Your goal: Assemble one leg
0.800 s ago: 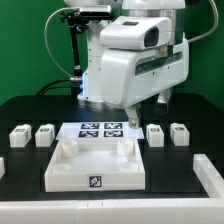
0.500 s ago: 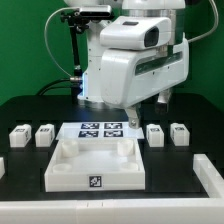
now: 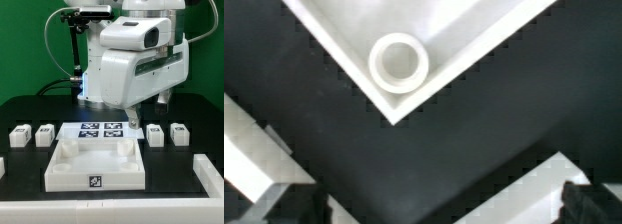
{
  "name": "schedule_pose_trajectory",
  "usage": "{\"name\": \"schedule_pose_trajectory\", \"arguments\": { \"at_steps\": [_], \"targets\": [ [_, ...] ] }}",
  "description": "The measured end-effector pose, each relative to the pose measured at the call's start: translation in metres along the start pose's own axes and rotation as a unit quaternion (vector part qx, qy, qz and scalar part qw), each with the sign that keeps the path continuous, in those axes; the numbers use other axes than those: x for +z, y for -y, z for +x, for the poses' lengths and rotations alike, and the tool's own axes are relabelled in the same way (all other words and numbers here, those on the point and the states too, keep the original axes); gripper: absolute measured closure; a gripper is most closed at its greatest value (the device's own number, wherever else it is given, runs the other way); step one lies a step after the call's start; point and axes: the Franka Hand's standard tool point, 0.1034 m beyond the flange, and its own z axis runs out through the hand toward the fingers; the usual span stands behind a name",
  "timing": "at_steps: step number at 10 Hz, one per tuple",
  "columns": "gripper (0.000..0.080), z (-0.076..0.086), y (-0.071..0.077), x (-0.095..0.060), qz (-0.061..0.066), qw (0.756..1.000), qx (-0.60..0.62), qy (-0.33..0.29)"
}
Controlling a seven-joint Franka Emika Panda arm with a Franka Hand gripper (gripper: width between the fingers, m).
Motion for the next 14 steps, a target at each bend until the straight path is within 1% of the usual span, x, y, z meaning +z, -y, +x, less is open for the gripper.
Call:
{"name": "schedule_pose_trajectory", "arguments": {
  "at_steps": [4,6,7,8,9,10,11,12,13,14],
  "targets": [
    [0.015,0.0,0.0,0.0,0.0,1.0,0.0,0.0],
    [0.015,-0.002,0.001,0.001,0.0,1.0,-0.026,0.001],
    [0.015,-0.022,0.011,0.007,-0.003,0.998,-0.064,0.0],
    [0.015,-0.052,0.027,0.017,-0.001,0.989,-0.146,0.002],
    [0.015,-0.081,0.036,0.032,0.003,0.974,-0.225,0.002],
    [0.015,-0.107,0.04,0.05,0.002,0.956,-0.294,-0.003],
    [0.015,-0.129,0.041,0.068,0.003,0.941,-0.339,-0.008],
    [0.015,-0.14,0.042,0.084,0.009,0.931,-0.365,-0.012],
    [0.015,-0.143,0.047,0.099,0.021,0.941,-0.337,-0.011],
    [0.015,-0.145,0.05,0.105,0.027,0.942,-0.334,-0.01]
  ]
}}
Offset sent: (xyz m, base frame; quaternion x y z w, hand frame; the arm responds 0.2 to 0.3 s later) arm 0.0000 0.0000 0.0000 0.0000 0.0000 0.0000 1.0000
